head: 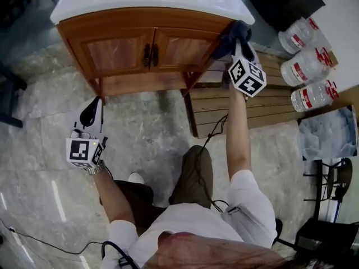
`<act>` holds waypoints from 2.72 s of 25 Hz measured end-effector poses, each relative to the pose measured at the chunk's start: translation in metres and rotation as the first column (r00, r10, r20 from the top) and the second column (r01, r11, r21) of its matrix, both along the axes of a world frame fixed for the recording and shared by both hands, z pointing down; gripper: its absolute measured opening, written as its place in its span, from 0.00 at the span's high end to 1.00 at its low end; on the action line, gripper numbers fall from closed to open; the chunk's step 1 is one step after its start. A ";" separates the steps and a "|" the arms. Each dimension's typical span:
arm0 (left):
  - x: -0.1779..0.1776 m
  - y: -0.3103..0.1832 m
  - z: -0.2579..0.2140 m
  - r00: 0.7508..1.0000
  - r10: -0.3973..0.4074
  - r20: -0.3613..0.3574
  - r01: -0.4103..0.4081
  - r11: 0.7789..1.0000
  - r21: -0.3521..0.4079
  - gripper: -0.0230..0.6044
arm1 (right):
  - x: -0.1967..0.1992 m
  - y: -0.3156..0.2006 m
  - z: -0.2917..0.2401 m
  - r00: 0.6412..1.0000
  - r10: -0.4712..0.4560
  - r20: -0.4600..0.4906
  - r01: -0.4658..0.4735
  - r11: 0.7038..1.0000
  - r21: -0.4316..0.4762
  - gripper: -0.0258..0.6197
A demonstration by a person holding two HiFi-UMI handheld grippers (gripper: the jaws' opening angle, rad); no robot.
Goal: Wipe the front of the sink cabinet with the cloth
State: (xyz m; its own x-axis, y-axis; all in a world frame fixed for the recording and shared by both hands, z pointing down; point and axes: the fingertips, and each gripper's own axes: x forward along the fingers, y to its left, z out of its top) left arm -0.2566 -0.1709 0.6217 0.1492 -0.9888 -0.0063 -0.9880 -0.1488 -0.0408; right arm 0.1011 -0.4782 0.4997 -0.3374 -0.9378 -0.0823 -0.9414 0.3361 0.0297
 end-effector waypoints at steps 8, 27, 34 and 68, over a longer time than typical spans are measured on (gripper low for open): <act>-0.004 -0.004 -0.003 1.000 -0.019 0.002 0.019 1.000 -0.004 0.97 | -0.128 0.096 -0.009 0.946 -0.323 0.009 0.320 0.941 0.110 0.84; -0.038 0.016 -0.014 0.990 -0.140 -0.015 0.140 0.989 0.038 0.97 | -0.414 0.212 0.054 0.609 -0.793 0.029 0.793 0.608 -0.042 0.84; -0.049 0.026 -0.021 0.984 -0.175 -0.038 0.178 0.982 0.064 0.97 | -0.464 0.200 0.073 0.617 -0.787 -0.013 0.783 0.616 -0.089 0.84; -0.049 0.022 -0.012 0.993 -0.116 -0.039 0.118 0.991 0.065 0.97 | -0.395 0.129 0.095 0.758 -0.650 0.052 0.651 0.750 -0.115 0.84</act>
